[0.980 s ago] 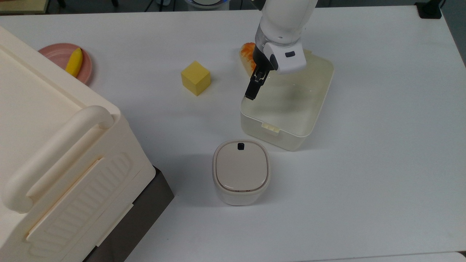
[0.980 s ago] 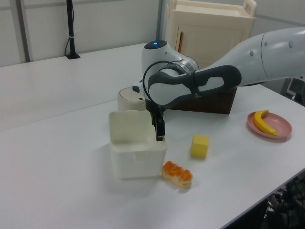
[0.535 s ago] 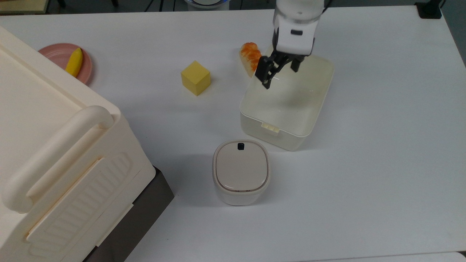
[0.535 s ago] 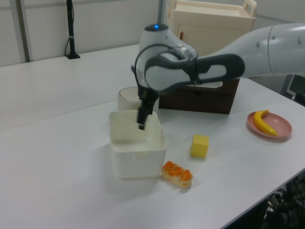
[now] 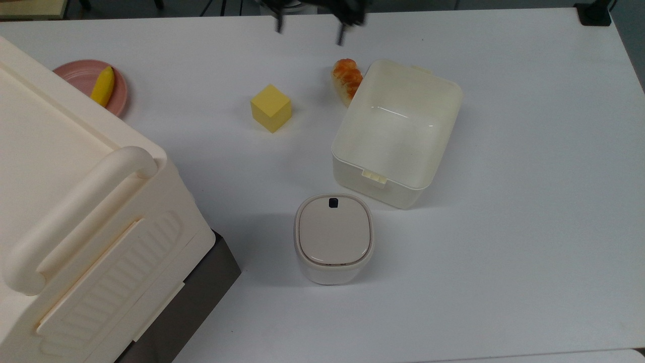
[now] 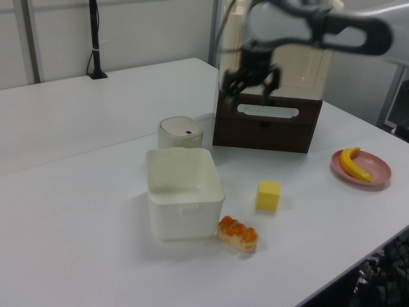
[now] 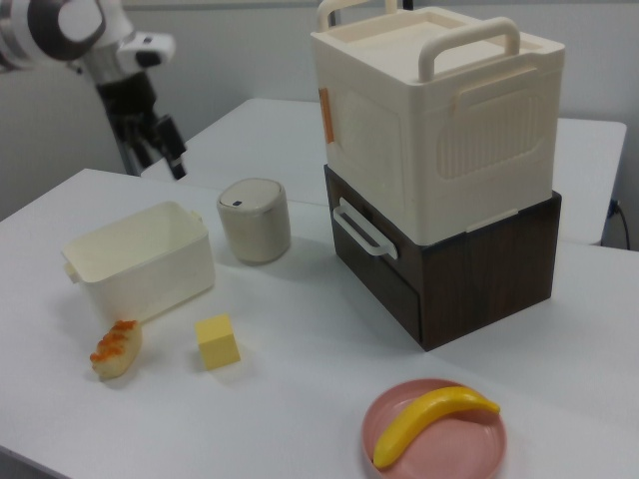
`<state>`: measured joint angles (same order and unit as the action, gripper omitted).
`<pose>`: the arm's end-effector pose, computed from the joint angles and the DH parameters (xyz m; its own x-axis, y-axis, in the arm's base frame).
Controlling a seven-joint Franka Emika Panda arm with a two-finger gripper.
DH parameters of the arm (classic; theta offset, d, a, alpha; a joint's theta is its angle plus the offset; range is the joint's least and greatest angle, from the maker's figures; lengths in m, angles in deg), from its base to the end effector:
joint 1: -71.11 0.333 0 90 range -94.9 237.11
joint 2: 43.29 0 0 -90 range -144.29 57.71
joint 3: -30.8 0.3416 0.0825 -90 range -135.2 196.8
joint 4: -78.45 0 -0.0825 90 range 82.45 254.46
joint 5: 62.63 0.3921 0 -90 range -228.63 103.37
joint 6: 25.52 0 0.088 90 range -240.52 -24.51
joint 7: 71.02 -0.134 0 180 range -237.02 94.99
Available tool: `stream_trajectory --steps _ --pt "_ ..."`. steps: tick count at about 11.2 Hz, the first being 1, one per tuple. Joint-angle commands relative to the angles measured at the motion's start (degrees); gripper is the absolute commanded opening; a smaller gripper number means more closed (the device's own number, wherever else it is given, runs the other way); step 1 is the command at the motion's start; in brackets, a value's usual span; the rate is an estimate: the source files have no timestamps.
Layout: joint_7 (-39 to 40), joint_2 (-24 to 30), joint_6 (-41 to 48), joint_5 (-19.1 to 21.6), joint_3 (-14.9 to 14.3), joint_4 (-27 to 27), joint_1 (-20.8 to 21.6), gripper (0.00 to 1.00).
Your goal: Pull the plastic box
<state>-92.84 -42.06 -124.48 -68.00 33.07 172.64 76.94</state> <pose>0.5684 0.0699 0.6149 0.9660 -0.2225 0.1314 -0.2305 -0.9718 0.0490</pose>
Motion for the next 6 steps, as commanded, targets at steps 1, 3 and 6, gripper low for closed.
stream_trajectory --steps 1,3,6 --pt "7.0 4.1 1.5 1.8 0.6 1.6 -7.0 1.0" --pt "13.5 3.5 1.2 5.6 0.3 1.9 -8.6 1.0" --pt "13.6 3.2 1.5 8.8 -0.7 1.3 -9.7 1.0"
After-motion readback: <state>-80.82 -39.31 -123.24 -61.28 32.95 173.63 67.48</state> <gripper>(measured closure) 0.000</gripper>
